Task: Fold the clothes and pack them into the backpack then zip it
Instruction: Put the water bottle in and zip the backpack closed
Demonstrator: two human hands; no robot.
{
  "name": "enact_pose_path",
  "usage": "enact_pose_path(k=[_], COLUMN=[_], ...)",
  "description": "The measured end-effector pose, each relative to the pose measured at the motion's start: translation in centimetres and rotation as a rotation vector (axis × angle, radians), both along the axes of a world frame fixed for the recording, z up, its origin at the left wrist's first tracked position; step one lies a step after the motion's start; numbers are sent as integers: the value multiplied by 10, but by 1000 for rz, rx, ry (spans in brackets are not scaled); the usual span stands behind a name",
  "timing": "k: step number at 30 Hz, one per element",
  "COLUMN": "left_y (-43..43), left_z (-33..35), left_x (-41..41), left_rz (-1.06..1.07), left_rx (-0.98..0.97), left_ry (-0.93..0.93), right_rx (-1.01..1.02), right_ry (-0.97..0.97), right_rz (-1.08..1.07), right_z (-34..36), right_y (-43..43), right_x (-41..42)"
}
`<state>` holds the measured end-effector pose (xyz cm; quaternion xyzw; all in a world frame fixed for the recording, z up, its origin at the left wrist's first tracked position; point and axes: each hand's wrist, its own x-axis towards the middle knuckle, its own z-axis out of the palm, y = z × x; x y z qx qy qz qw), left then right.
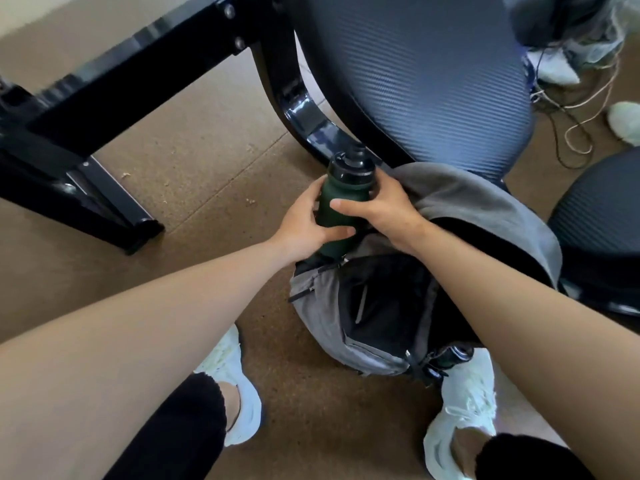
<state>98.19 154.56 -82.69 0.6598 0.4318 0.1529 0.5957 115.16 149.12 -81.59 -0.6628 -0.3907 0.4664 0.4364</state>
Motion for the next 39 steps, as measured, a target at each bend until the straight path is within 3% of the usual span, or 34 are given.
enact_pose_path(k=[3,8,18,24,30,33,39], left_y=[9,10,5,15,0,-16,-28], left_z=[-26,-76,-101,-94,-95,-92,-96], left_x=[0,3,37,24,-16,-39,-56], left_rz=[8,55,9,-22,112,168,213], left_rx=[99,119,75,-22,-347,-464,-418], left_ry=[71,449,554,524,295,184,203], right_rx=[139,244,199,160,66,3,-44], right_ry=[-80,-432,-451,-447,-189,-156,-237], right_rz=[-139,-116,-74,-84,-189,-188,-240], right_z=[15,51,59,48,17,6,5], right_y=[3,3,-9,-11,-17,-18,-30], right_x=[-11,-16,-11,-15,-31,-40,-58])
